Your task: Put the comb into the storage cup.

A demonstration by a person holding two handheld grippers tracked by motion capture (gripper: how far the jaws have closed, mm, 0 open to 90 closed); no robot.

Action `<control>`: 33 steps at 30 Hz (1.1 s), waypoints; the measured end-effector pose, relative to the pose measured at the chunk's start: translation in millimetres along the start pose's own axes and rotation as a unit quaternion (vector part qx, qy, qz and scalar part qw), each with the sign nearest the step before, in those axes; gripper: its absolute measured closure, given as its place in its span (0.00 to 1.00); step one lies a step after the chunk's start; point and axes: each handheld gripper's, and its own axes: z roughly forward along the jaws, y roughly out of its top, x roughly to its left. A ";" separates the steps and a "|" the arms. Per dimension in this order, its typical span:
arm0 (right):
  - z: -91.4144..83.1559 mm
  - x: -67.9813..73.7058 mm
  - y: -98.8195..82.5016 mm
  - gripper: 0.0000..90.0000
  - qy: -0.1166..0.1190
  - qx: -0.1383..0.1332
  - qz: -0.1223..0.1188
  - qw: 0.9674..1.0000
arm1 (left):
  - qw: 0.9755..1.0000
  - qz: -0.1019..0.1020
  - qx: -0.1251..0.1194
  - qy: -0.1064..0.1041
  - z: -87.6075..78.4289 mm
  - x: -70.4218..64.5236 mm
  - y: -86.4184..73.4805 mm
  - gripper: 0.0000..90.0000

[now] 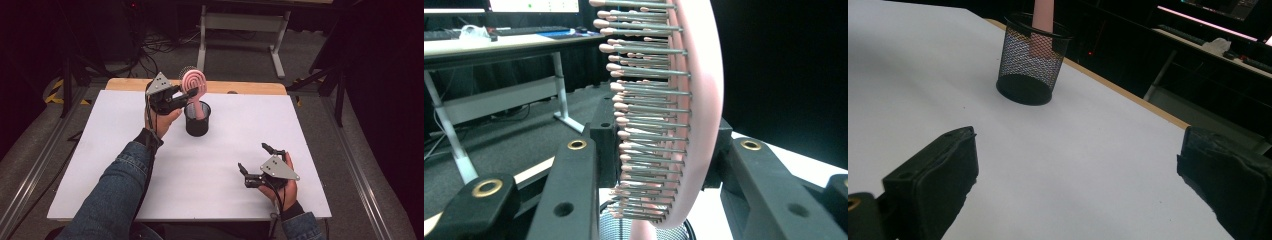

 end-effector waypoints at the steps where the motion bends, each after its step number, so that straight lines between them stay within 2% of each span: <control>1: 0.2 0.1 0.0 0.04 0.001 0.000 0.000 1.000 | 1.000 0.000 0.003 0.000 0.2 0.1 -1.1 0.71; 3: 0.2 0.1 0.0 0.04 0.000 0.000 0.000 1.000 | 1.000 -0.007 0.001 -0.002 1.3 -0.1 -3.4 0.71; 33: 1.5 1.4 -0.7 0.04 0.004 0.006 0.000 1.000 | 0.999 -0.035 0.012 -0.015 8.6 -1.4 -31.1 0.71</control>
